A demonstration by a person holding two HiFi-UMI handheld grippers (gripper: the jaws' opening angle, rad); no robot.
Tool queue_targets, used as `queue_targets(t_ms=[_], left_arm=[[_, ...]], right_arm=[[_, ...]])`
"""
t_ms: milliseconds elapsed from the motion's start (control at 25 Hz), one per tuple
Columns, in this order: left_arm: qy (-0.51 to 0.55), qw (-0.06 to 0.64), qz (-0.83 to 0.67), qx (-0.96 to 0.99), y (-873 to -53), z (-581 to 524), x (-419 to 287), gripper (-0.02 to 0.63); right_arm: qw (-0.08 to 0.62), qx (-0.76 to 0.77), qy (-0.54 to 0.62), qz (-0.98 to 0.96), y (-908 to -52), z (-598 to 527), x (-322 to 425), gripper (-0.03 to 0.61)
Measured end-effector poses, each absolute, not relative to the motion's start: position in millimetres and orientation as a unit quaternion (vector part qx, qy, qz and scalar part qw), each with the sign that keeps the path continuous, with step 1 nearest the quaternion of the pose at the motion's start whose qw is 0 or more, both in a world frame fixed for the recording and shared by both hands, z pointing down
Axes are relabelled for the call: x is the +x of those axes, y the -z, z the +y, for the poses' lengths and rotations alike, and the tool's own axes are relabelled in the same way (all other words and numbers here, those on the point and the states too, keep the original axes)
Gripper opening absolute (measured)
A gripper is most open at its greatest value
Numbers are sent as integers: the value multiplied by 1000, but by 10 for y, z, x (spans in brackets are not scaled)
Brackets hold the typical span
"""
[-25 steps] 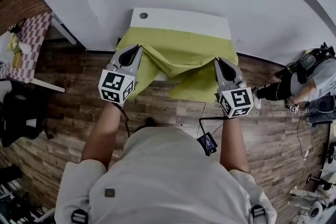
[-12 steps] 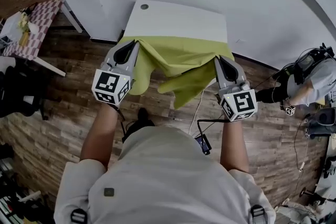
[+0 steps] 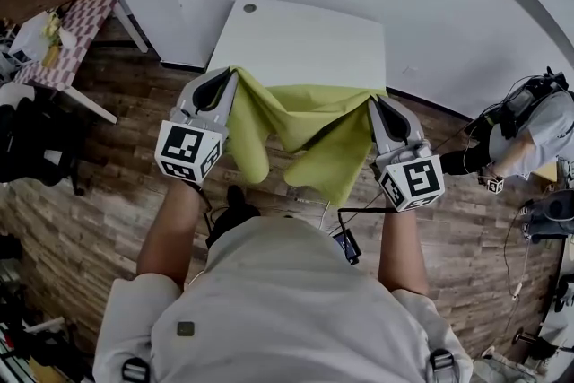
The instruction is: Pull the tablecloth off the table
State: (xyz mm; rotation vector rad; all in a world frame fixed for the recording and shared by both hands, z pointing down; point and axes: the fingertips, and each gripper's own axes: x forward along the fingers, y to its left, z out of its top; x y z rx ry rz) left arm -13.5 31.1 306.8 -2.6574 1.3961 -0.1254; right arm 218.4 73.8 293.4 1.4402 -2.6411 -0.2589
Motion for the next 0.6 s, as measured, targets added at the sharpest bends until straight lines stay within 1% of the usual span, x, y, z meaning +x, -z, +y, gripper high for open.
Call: queue_targets(t_ms=[320, 600], left_arm=[[26, 86, 452, -888, -2848, 378, -224, 6], [33, 86, 436, -895, -2807, 225, -429, 6]], right_arm=[[46, 479, 105, -870, -2668, 845, 2029, 17], [45, 482, 102, -869, -2682, 713, 1786, 17]])
